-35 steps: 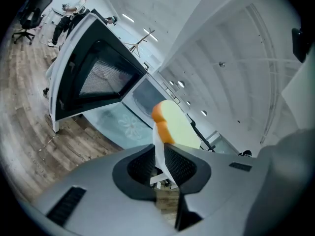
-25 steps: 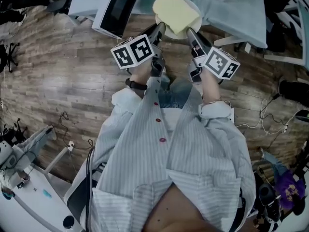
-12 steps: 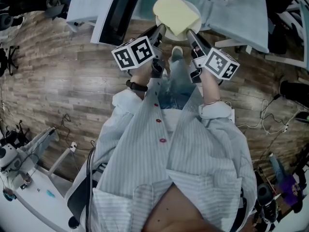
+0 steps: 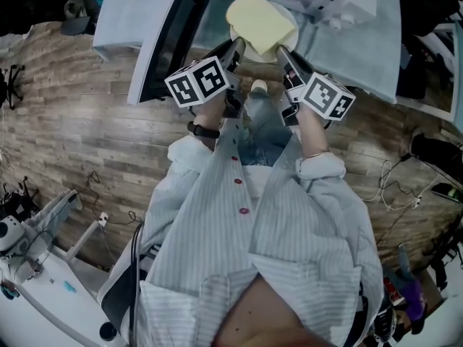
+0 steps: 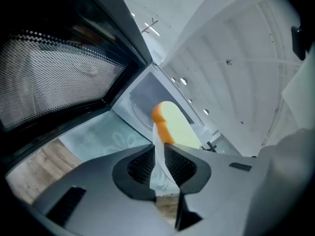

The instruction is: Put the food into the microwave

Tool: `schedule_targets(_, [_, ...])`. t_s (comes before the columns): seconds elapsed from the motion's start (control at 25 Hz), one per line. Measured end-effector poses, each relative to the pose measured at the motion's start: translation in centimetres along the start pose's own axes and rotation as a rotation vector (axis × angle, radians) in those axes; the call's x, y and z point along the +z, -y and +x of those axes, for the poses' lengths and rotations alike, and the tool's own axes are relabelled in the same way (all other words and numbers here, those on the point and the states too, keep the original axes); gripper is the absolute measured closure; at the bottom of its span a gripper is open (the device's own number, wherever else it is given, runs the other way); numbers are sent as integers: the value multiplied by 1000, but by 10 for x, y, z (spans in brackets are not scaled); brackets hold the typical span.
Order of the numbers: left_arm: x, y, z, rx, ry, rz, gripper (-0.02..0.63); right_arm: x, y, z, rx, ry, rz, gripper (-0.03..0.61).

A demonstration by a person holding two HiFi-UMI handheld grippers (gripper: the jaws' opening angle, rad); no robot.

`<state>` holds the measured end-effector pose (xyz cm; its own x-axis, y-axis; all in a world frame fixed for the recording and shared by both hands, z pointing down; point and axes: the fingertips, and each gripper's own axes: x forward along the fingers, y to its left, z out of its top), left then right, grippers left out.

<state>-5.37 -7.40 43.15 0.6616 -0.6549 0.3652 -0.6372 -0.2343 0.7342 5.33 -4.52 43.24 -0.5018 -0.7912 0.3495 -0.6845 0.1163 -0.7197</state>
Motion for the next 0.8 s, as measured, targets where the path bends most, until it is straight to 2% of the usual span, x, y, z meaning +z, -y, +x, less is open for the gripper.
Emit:
schedule_targets(0.36, [20, 0, 45, 38, 11, -28, 557, 40, 24, 29, 15, -47, -6, 499])
schedule_targets(0.8, [30, -9, 57, 90, 44, -73, 557, 49, 32, 51, 51, -121, -10, 498])
